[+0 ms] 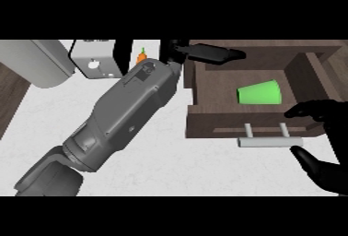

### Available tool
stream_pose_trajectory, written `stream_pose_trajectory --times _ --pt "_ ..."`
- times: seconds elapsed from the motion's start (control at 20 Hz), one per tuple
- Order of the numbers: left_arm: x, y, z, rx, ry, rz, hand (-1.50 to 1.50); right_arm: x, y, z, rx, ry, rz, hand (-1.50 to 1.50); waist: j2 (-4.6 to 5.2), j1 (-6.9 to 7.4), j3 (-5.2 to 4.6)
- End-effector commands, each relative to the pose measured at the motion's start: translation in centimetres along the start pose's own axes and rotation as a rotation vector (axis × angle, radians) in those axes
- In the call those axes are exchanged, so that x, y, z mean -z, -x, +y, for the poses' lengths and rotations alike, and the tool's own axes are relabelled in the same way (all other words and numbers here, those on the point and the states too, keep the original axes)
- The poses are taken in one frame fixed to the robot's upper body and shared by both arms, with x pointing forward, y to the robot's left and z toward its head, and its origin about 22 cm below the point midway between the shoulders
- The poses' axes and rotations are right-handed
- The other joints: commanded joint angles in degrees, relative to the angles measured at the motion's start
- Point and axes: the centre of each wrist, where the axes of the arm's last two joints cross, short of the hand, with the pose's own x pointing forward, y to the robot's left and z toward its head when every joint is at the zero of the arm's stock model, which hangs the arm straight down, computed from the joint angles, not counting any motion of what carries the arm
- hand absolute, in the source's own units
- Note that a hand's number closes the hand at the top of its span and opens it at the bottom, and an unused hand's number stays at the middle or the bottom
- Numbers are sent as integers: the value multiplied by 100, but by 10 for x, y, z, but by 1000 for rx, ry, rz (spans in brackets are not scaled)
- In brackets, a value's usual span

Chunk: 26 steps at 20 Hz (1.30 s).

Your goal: Pick up the cup, place it into the drawer and close the drawer

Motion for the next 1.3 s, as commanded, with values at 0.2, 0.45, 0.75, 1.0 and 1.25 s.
stream_pose_trajectory --times 0.2,0.45,0.75,1.0,1.25 --pt "-25 1 72 -42 -131 2 -150 -13 -12 -4 -226 -121 69 150 -62 228 -5" --pt "-63 2 115 -51 -173 37 -150 -17 -14 1 -320 -168 137 150 -70 269 -5" --pt "-126 -14 163 -51 -182 44 -150 -37 13 5 -366 -125 218 150 -65 281 1" --pt "-152 -19 169 -105 -183 45 -150 -9 30 35 -553 -221 194 150 -26 243 0" --pt "-162 -26 211 -84 -183 61 -150 9 55 21 -818 -353 224 150 21 272 1"
